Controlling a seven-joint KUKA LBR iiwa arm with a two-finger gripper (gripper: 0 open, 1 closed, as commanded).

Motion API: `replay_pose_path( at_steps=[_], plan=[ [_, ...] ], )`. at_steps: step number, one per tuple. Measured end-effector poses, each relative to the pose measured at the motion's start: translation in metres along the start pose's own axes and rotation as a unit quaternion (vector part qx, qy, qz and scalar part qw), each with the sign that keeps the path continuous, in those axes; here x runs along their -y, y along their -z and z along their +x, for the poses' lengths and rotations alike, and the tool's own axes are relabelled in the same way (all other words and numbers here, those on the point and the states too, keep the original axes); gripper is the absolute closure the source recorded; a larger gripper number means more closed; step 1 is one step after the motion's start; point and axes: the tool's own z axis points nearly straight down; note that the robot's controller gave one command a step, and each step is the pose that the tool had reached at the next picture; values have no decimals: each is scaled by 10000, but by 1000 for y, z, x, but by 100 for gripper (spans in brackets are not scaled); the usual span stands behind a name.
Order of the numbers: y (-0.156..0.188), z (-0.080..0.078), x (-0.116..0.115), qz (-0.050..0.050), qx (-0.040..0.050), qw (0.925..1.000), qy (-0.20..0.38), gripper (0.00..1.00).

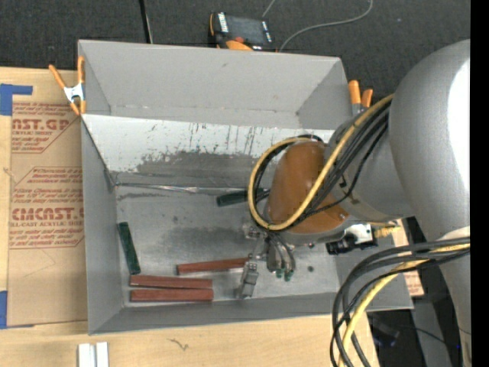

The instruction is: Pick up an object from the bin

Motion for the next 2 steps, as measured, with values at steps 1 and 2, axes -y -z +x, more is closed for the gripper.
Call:
replay_pose_path(
  at_steps=[1, 2],
  plan=[
    [4, -3, 0, -7, 36, 10000, 2, 100],
    [161, -11, 0, -17, 85, 9998, 152, 100]
  ],
)
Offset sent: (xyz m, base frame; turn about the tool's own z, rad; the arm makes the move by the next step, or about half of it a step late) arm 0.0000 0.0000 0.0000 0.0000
